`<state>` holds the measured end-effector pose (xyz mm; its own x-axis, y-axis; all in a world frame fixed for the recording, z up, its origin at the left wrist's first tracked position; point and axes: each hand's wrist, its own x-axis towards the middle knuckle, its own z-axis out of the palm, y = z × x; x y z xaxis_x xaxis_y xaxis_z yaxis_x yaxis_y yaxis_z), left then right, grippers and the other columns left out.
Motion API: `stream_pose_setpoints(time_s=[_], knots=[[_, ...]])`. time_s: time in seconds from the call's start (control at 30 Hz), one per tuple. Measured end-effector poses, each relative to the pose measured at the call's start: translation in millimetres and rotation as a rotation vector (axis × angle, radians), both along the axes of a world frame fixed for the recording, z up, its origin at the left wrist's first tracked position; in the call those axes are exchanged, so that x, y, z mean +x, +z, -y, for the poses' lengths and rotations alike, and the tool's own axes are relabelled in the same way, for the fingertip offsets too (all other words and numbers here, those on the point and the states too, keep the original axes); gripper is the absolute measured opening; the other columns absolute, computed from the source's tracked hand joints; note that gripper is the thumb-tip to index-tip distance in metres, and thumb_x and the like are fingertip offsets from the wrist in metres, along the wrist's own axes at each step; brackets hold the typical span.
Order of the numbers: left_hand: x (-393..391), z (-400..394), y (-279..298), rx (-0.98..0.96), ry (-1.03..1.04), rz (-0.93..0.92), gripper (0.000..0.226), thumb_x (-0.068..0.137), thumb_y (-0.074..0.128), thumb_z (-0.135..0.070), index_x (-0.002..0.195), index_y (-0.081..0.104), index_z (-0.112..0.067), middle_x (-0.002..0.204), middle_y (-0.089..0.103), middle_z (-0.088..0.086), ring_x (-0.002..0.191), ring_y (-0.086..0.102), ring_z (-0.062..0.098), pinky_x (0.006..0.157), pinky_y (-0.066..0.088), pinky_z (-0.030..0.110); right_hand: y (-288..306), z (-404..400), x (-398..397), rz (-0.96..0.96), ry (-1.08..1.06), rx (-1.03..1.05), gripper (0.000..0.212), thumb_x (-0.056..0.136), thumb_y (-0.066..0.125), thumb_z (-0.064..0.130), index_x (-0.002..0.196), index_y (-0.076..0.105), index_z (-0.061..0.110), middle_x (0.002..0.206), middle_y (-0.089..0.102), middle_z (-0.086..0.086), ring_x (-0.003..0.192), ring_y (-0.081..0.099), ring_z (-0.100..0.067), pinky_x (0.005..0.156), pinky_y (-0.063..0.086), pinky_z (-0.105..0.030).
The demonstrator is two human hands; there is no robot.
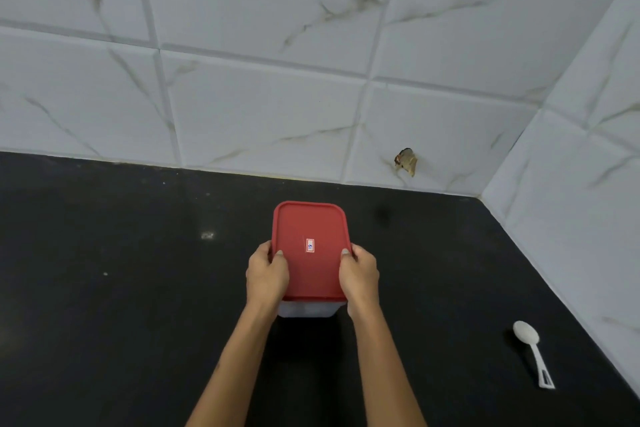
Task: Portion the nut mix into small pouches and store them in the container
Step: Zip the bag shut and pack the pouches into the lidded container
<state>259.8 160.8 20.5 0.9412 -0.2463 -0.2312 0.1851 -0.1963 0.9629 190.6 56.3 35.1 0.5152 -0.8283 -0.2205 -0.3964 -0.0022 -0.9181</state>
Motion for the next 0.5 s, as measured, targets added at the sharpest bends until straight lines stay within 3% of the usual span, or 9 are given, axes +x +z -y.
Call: stream_pose_setpoints(time_s=[0.1, 0.4, 0.5], knots=[[-20, 20, 1, 0.006, 0.003, -0.011, 0.031, 0.097, 0.04, -0.012, 0.122, 0.059, -0.013, 0.107, 0.065, 0.006, 0.099, 0.06, 0.024, 0.091, 0.05, 0.04, 0, 20, -16, -0.011, 0.005, -0.002, 0.027, 0.098, 0.039, 0.02, 0.104, 0.065, 0.015, 0.094, 0.066, -0.001, 0.085, 0.062, -0.015, 0.079, 0.051, -0.032], [-45, 51, 0, 0.035, 0.035, -0.038, 0.026, 0.096, 0.037, -0.008, 0.102, 0.06, -0.017, 0.085, 0.064, 0.002, 0.079, 0.059, 0.02, 0.074, 0.051, 0.036, -6, 54, -45, -0.04, 0.107, -0.008, 0.025, 0.099, 0.037, 0.019, 0.094, 0.06, 0.013, 0.086, 0.06, 0.001, 0.071, 0.054, -0.009, 0.062, 0.042, -0.025], [-50, 56, 3, 0.076, 0.053, -0.029, 0.028, 0.094, 0.037, -0.006, 0.087, 0.059, -0.021, 0.081, 0.061, 0.003, 0.072, 0.055, 0.017, 0.063, 0.046, 0.03, -9, 59, -49, -0.053, 0.147, 0.009, 0.024, 0.099, 0.036, 0.02, 0.095, 0.059, 0.015, 0.091, 0.06, 0.0, 0.074, 0.054, -0.009, 0.07, 0.044, -0.028]])
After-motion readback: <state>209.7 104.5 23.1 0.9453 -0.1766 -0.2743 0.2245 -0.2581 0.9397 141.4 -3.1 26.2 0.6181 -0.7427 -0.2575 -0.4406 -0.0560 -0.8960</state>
